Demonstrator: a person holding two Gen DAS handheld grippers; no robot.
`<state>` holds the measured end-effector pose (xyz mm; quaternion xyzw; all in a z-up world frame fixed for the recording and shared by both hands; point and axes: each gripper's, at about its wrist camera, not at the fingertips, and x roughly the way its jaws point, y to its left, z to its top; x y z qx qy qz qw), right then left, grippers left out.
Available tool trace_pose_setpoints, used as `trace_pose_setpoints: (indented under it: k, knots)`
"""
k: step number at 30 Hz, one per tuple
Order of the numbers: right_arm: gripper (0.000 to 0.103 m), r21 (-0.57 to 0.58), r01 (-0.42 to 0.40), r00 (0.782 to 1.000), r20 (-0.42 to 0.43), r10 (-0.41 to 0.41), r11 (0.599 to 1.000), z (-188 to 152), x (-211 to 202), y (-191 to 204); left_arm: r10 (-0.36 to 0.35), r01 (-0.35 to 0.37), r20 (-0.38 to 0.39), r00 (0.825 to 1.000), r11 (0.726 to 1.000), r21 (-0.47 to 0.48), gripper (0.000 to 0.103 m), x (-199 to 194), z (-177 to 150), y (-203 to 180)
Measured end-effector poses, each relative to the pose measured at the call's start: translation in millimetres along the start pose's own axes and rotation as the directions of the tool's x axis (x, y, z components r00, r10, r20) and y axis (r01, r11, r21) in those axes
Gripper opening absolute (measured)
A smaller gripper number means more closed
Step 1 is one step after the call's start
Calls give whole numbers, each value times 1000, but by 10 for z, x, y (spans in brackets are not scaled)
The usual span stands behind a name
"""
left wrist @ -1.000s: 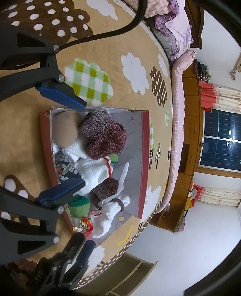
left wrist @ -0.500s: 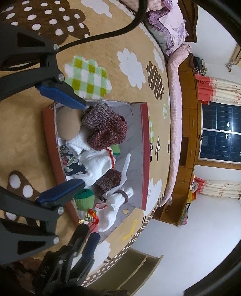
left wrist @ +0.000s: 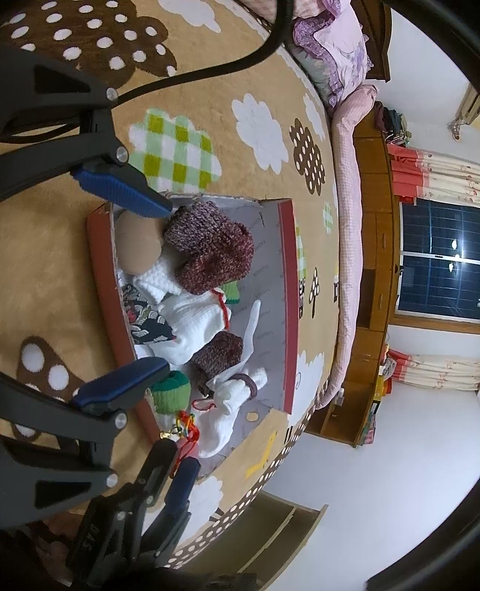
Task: Organize soft objects
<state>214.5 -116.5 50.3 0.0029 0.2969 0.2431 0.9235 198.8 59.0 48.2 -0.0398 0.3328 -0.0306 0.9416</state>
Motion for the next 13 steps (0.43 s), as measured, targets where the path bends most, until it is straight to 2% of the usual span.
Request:
trace_pose_setpoints:
  k: [13]
  knots:
    - [53, -3, -5, 1000, -7, 5, 1000, -35, 12, 38, -8, 7, 23, 1000, 1000, 18, 83, -55, -3, -40]
